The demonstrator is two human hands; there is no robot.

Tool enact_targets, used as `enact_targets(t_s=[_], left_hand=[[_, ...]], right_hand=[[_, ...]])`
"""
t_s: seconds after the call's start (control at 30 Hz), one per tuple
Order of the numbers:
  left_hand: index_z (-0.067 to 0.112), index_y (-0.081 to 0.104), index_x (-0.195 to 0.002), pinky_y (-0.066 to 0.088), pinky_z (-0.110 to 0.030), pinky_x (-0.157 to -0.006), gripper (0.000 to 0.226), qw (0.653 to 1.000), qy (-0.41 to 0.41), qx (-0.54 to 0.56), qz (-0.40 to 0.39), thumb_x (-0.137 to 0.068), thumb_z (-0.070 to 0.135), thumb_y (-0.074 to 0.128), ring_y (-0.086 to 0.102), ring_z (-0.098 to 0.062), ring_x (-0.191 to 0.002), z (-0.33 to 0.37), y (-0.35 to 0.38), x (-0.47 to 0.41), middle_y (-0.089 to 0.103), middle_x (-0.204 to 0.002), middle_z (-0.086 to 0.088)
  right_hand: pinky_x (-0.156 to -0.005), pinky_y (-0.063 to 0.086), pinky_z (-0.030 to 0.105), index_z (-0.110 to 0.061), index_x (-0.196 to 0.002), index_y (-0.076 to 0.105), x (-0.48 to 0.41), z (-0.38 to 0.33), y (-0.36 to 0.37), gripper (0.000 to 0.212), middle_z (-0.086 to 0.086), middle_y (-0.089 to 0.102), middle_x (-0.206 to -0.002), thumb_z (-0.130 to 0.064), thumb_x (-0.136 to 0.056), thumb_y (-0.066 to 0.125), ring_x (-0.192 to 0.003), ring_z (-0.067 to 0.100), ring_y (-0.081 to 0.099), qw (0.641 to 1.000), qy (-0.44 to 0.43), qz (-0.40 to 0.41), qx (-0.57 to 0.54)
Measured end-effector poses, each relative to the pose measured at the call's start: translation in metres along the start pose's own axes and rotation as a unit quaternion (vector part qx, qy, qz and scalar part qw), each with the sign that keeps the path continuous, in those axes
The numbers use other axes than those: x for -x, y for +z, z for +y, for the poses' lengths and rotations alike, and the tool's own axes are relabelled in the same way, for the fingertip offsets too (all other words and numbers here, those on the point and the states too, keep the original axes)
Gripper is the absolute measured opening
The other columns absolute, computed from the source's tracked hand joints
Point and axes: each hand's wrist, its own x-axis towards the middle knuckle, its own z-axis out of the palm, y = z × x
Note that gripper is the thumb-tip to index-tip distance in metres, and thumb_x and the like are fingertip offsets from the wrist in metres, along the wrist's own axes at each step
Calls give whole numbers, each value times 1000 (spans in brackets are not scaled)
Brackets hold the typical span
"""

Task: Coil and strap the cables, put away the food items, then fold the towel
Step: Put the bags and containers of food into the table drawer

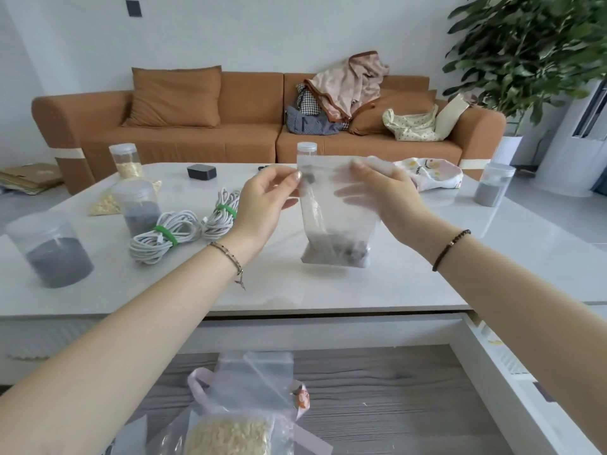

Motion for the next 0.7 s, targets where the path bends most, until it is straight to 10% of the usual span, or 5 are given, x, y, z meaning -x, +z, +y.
enact_targets(t_s=[0.3, 0.7], left_hand=[[19, 58, -117, 52, -37, -96, 27, 986, -133, -70, -67, -95, 30, 68, 64, -15, -112, -28, 0, 15, 68, -116, 5], [20, 65, -85, 48, -34, -89, 17, 988, -139, -7, -64, -98, 30, 63, 60, -14, -100, -36, 2, 16, 73, -102, 4]], right_hand=[[-90, 53, 32, -22, -113, 72, 18, 44, -14, 32, -7, 76, -107, -35, -84, 78, -99, 9, 70, 983, 92, -60, 146], [-103, 51, 43, -21, -98, 80, 14, 40, -10, 29, -5, 77, -108, -44, -96, 62, -108, 23, 68, 987, 106, -36, 118]])
